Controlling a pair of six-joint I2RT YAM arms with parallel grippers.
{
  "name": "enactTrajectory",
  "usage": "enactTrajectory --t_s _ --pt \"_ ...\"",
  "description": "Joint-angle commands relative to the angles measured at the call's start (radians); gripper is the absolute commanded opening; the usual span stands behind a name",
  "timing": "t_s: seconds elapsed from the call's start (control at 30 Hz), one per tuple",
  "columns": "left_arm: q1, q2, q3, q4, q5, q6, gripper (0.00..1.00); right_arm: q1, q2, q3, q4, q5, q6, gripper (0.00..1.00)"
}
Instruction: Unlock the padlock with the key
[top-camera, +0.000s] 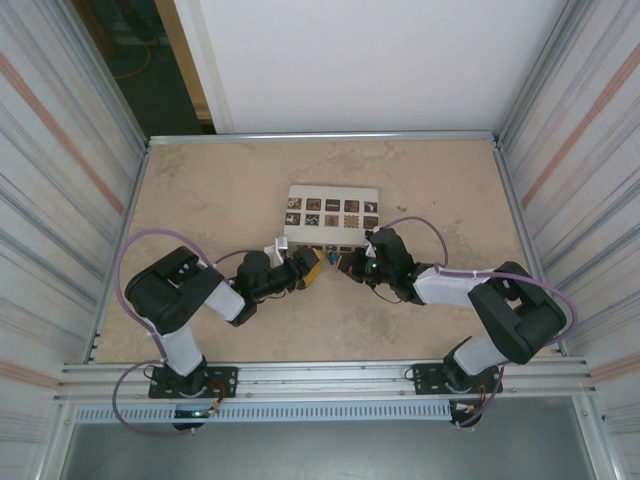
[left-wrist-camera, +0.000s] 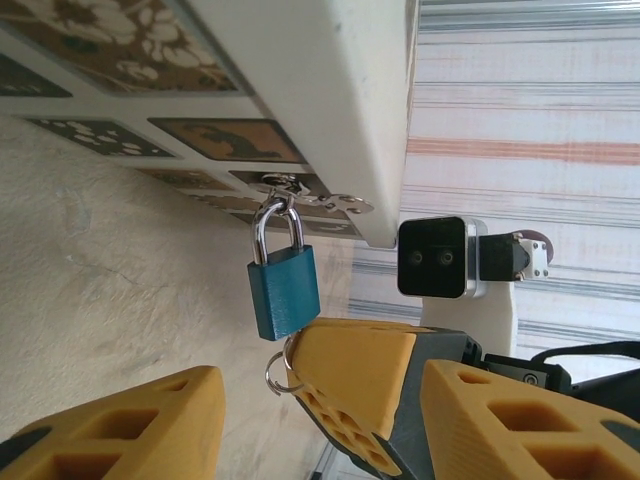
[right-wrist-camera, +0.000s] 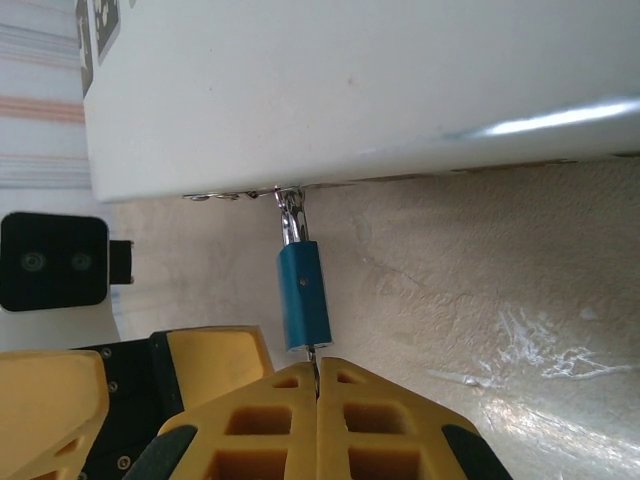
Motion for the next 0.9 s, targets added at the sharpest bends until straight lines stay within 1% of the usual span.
enactTrajectory --t_s 0.0,0.13,0.43,0.87 --pt "-0.011 0.027 0.024 0.046 -0.035 -0.033 0.52 0.011 -0.030 -0.013 -0.013 0.020 0.024 0.00" --pt "-0.032 0.066 0.037 0.066 -0.070 -0.072 0.49 0.015 -0.030 -0.018 -0.010 0.034 0.023 0.00" --pt "-0.074 0.133 0.065 0.121 -0.144 -0.122 0.46 0.022 -0.038 -0.023 -0.011 0.049 0.026 0.00" --pt "-0.093 0.169 0.088 0.145 -0.209 -0.164 0.45 0.025 -0.049 -0.030 -0.014 0.056 0.027 0.00"
